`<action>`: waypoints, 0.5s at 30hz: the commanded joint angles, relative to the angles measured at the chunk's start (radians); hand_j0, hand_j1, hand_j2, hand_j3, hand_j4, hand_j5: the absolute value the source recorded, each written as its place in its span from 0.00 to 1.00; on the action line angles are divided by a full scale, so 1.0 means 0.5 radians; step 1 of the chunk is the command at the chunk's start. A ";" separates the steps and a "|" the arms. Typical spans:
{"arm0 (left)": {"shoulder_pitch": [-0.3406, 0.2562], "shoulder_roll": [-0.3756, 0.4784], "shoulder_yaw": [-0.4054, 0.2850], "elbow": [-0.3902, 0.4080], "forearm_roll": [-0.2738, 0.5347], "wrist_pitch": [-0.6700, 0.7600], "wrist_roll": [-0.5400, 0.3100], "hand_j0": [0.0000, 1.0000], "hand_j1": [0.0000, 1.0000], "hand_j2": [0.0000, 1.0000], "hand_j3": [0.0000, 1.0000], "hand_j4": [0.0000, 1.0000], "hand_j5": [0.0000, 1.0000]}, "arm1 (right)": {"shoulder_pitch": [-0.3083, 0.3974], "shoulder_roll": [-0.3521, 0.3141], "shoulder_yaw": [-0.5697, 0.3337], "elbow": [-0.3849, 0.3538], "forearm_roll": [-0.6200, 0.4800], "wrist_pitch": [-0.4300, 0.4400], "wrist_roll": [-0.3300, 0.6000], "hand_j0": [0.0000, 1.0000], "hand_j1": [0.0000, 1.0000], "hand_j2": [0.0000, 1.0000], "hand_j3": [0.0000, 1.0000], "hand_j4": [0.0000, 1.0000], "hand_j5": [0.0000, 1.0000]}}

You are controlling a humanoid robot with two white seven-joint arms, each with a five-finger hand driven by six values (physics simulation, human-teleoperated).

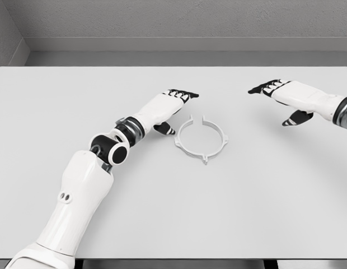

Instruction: Assemble PVC drainage pipe clamps

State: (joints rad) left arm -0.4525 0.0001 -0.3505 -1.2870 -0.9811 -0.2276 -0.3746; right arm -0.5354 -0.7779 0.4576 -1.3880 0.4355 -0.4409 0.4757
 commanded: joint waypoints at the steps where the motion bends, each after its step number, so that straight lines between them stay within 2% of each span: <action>1: 0.000 0.000 -0.005 -0.003 0.008 0.001 0.001 1.00 1.00 1.00 1.00 1.00 1.00 | 0.000 0.000 -0.001 -0.004 -0.009 0.001 0.000 1.00 1.00 1.00 1.00 1.00 1.00; 15: -0.021 0.000 -0.057 -0.003 0.008 0.001 0.001 1.00 1.00 1.00 1.00 1.00 1.00 | 0.000 -0.003 -0.004 -0.004 -0.012 0.001 0.000 1.00 1.00 1.00 1.00 1.00 1.00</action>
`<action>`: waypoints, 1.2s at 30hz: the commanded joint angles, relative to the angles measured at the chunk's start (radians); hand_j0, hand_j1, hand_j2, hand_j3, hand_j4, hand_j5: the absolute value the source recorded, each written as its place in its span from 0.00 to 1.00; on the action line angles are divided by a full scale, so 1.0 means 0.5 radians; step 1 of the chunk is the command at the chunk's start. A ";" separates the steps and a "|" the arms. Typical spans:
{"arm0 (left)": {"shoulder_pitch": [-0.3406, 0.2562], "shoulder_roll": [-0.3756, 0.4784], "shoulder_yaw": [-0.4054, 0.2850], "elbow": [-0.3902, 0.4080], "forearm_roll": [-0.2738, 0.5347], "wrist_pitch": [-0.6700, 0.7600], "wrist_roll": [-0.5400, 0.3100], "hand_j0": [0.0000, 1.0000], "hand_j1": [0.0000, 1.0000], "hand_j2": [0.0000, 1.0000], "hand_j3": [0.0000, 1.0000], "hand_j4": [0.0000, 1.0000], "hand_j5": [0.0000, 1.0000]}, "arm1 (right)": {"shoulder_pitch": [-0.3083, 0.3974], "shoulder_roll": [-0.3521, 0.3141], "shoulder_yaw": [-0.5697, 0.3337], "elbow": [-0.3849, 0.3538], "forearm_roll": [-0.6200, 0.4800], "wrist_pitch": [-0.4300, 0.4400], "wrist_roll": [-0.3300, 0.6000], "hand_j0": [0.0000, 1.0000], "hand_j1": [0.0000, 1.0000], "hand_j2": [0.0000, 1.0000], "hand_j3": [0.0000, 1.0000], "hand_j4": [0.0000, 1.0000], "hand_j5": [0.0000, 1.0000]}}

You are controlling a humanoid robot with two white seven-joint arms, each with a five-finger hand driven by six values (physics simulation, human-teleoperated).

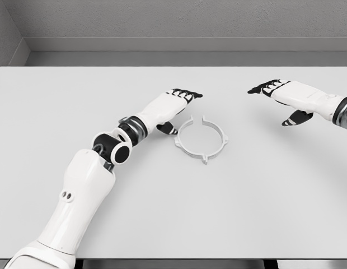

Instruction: Assemble PVC drainage pipe clamps

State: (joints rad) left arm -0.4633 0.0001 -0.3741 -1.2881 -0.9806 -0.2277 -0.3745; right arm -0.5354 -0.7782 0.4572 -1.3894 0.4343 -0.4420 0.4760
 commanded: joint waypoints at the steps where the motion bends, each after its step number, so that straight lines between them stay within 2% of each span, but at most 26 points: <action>1: 0.000 0.000 -0.010 -0.001 0.007 0.001 0.000 1.00 1.00 1.00 1.00 1.00 1.00 | 0.000 -0.002 -0.003 -0.001 -0.009 0.003 -0.001 1.00 1.00 1.00 1.00 1.00 1.00; 12: -0.061 0.000 -0.043 0.030 0.007 0.001 0.000 1.00 1.00 1.00 1.00 1.00 1.00 | 0.003 -0.005 0.000 -0.001 -0.013 0.003 -0.004 1.00 1.00 1.00 1.00 1.00 1.00; 31: -0.092 0.000 -0.114 0.030 0.010 0.001 0.003 1.00 1.00 1.00 1.00 1.00 1.00 | 0.003 -0.011 -0.003 -0.001 -0.016 0.003 -0.013 1.00 1.00 1.00 1.00 1.00 1.00; 35: -0.092 0.000 -0.071 -0.010 0.016 -0.002 0.003 1.00 1.00 1.00 1.00 1.00 1.00 | 0.003 -0.014 -0.003 -0.001 -0.016 0.000 -0.013 1.00 1.00 1.00 1.00 1.00 1.00; 36: -0.080 0.000 -0.001 -0.065 0.016 0.001 0.000 1.00 1.00 1.00 1.00 1.00 1.00 | 0.003 -0.014 0.000 -0.001 -0.016 0.003 -0.013 1.00 1.00 1.00 1.00 1.00 1.00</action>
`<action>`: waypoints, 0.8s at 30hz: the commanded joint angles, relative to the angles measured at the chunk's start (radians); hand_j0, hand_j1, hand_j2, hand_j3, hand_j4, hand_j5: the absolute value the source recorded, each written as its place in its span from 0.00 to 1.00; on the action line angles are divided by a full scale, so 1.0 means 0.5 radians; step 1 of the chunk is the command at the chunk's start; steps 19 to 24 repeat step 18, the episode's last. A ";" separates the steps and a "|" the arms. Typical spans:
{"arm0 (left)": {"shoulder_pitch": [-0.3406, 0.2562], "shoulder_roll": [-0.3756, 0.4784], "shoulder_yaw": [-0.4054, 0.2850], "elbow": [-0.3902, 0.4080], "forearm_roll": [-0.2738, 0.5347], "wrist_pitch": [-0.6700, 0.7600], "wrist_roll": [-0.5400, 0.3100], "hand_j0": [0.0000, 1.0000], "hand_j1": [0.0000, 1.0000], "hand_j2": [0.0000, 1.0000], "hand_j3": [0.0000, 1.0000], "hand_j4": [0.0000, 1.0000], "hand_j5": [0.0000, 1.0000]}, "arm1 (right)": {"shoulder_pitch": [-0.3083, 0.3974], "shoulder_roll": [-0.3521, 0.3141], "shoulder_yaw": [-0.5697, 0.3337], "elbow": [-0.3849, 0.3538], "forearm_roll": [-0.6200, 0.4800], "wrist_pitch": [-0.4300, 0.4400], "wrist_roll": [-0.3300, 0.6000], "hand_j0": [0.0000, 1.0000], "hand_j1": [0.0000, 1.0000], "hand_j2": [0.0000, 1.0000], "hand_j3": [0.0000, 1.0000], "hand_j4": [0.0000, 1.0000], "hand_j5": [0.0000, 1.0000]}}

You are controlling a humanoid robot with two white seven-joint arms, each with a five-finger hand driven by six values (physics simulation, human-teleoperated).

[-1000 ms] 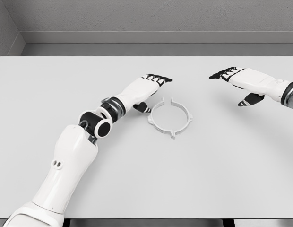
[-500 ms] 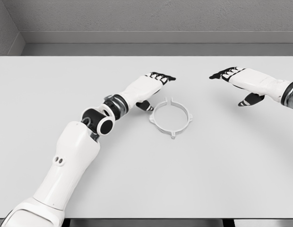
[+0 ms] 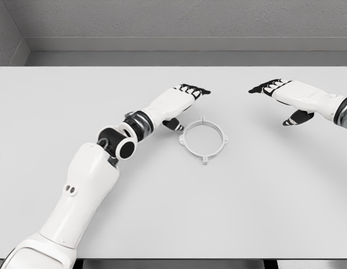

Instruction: Assemble PVC drainage pipe clamps

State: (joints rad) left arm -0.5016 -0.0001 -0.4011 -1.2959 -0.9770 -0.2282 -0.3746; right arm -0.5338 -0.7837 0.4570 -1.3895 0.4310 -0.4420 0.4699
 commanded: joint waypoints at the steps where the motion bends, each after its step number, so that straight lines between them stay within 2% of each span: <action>1: 0.000 0.000 0.155 -0.111 0.027 -0.004 -0.002 1.00 1.00 1.00 1.00 1.00 1.00 | 0.000 -0.006 0.000 -0.001 -0.009 0.004 -0.004 1.00 1.00 1.00 1.00 1.00 1.00; 3: 0.025 0.000 0.354 -0.304 0.076 -0.022 -0.002 1.00 1.00 1.00 1.00 1.00 1.00 | 0.000 -0.006 0.000 -0.001 -0.009 0.000 -0.001 1.00 1.00 1.00 1.00 1.00 1.00; 4: 0.040 0.009 0.452 -0.433 0.248 -0.028 -0.002 1.00 1.00 1.00 1.00 1.00 1.00 | 0.003 -0.009 0.000 -0.001 -0.009 0.000 -0.001 1.00 1.00 1.00 1.00 1.00 1.00; 5: 0.052 0.303 0.471 -0.543 0.576 -0.065 0.001 1.00 1.00 1.00 1.00 1.00 1.00 | 0.000 -0.013 0.000 -0.001 -0.009 -0.003 -0.004 1.00 1.00 1.00 1.00 1.00 1.00; 6: 0.058 0.518 0.471 -0.556 0.815 -0.252 0.001 1.00 1.00 1.00 1.00 1.00 1.00 | 0.000 -0.019 0.000 -0.001 -0.009 -0.006 -0.004 1.00 1.00 1.00 1.00 1.00 1.00; 7: 0.098 0.754 0.486 -0.541 1.046 -0.571 0.001 1.00 1.00 1.00 1.00 1.00 1.00 | 0.000 -0.040 0.000 -0.001 -0.009 -0.006 -0.004 1.00 1.00 1.00 1.00 1.00 1.00; 8: 0.208 0.957 0.584 -0.537 1.181 -0.765 0.001 1.00 1.00 1.00 1.00 1.00 1.00 | -0.003 -0.065 -0.003 -0.004 -0.006 -0.006 -0.004 1.00 1.00 1.00 1.00 1.00 1.00; 9: 0.316 1.126 0.682 -0.525 1.202 -0.765 0.001 1.00 1.00 1.00 1.00 1.00 1.00 | -0.003 -0.101 -0.003 -0.010 -0.006 -0.006 -0.001 1.00 1.00 1.00 1.00 1.00 1.00; 10: 0.359 1.218 0.787 -0.449 1.202 -0.765 0.001 1.00 1.00 1.00 1.00 1.00 1.00 | 0.006 -0.151 0.000 -0.059 -0.006 -0.006 0.002 1.00 1.00 1.00 1.00 1.00 1.00; 12: 0.371 1.322 0.860 -0.145 1.184 -0.765 0.001 1.00 1.00 1.00 1.00 1.00 1.00 | 0.046 -0.298 -0.003 -0.233 -0.006 -0.006 0.008 1.00 1.00 1.00 1.00 1.00 1.00; 13: 0.374 1.387 0.894 -0.031 1.181 -0.765 0.001 1.00 1.00 1.00 1.00 1.00 1.00 | 0.049 -0.332 -0.003 -0.298 -0.006 -0.003 0.011 1.00 1.00 1.00 1.00 1.00 1.00; 15: 0.377 1.418 1.032 0.116 1.175 -0.765 -0.002 1.00 1.00 1.00 1.00 1.00 1.00 | 0.049 -0.338 0.000 -0.329 -0.006 -0.003 0.014 1.00 1.00 1.00 1.00 1.00 1.00; 17: 0.383 1.433 1.029 0.159 1.169 -0.765 -0.005 1.00 1.00 1.00 1.00 1.00 1.00 | 0.046 -0.338 0.000 -0.329 -0.003 -0.003 0.014 1.00 1.00 1.00 1.00 1.00 1.00; 24: 0.390 1.433 1.026 0.153 1.132 -0.765 -0.006 1.00 1.00 1.00 1.00 1.00 1.00 | 0.043 -0.338 0.000 -0.329 -0.003 -0.003 0.014 1.00 1.00 1.00 1.00 1.00 1.00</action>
